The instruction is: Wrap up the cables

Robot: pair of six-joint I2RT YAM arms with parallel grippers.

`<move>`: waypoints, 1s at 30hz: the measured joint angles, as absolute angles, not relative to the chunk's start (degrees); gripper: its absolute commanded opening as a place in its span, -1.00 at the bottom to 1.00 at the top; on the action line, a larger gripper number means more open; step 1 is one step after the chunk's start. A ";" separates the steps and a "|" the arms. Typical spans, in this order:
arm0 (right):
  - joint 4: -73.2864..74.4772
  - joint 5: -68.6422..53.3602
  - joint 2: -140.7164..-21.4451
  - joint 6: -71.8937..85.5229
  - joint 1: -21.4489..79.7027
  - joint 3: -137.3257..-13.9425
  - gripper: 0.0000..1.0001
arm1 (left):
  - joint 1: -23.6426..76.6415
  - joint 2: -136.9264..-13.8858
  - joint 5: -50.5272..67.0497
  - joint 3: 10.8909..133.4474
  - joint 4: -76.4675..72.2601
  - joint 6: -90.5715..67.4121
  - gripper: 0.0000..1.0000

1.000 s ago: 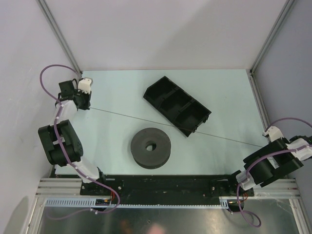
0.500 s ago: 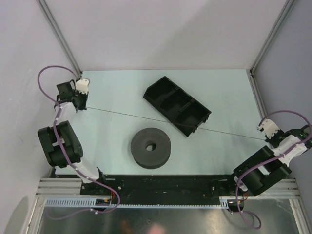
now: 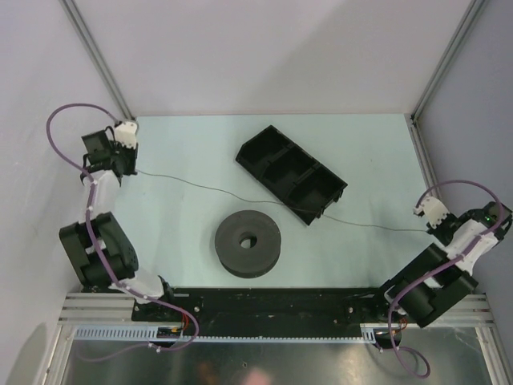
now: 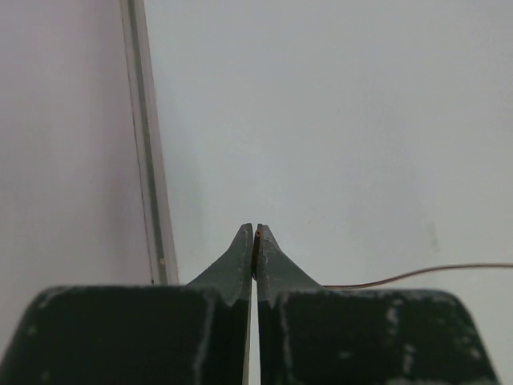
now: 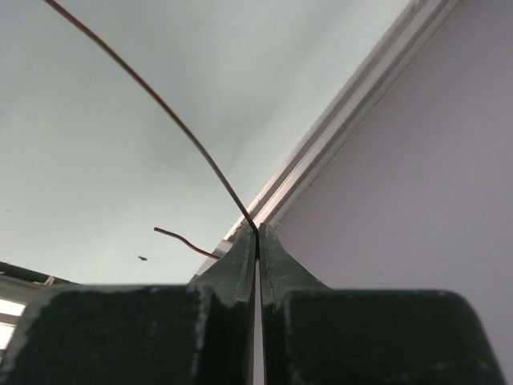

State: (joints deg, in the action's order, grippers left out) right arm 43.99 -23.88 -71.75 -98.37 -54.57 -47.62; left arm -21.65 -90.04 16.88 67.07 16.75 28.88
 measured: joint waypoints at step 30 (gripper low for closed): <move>60.05 -54.52 -60.20 -53.12 -14.33 -73.12 0.79 | 26.09 -65.47 33.67 74.13 9.96 -6.87 -1.00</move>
State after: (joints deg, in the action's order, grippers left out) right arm 60.05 -54.52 -60.20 -53.12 -14.33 -73.12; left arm 26.09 -65.47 33.67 74.13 9.96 -6.87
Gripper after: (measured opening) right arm 0.903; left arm 0.009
